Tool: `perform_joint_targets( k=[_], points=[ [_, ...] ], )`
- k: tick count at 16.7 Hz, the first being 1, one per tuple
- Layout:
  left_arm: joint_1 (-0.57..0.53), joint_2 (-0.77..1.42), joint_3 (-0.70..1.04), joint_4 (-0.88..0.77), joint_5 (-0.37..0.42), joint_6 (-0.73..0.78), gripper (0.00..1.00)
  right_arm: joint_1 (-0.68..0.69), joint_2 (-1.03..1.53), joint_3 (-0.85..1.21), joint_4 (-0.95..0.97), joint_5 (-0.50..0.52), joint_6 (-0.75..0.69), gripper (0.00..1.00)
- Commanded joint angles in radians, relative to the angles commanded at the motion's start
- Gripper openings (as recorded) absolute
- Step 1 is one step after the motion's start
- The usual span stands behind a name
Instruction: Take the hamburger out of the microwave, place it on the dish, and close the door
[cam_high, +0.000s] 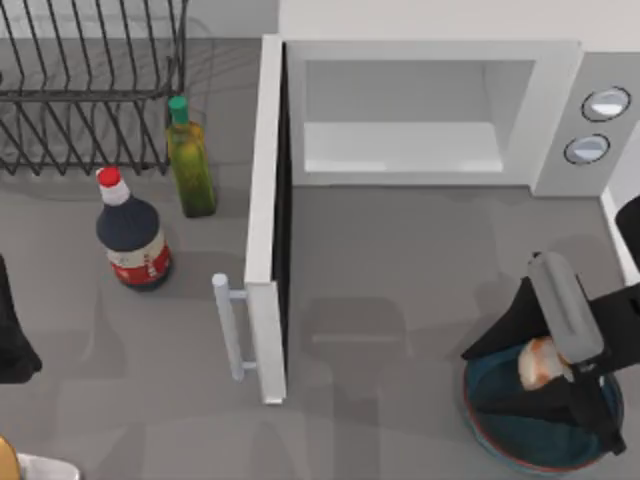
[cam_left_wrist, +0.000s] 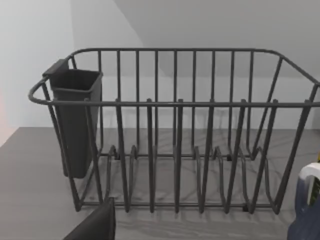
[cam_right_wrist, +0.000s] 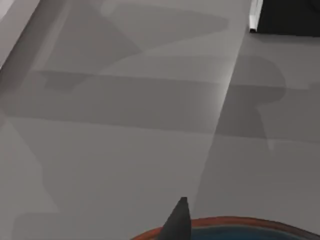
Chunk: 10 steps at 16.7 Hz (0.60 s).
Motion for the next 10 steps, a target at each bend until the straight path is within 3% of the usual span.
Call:
perform_joint_targets(
  k=[4,10],
  points=[
    [0.0,0.0,0.0,0.0,0.0,0.0,1.0,-0.094,-0.007,-0.019,-0.104,-0.057,-0.137,0.0],
    [0.0,0.0,0.0,0.0,0.0,0.0,1.0,-0.095,-0.002,-0.017,-0.107,-0.057,-0.14,0.0]
  ],
)
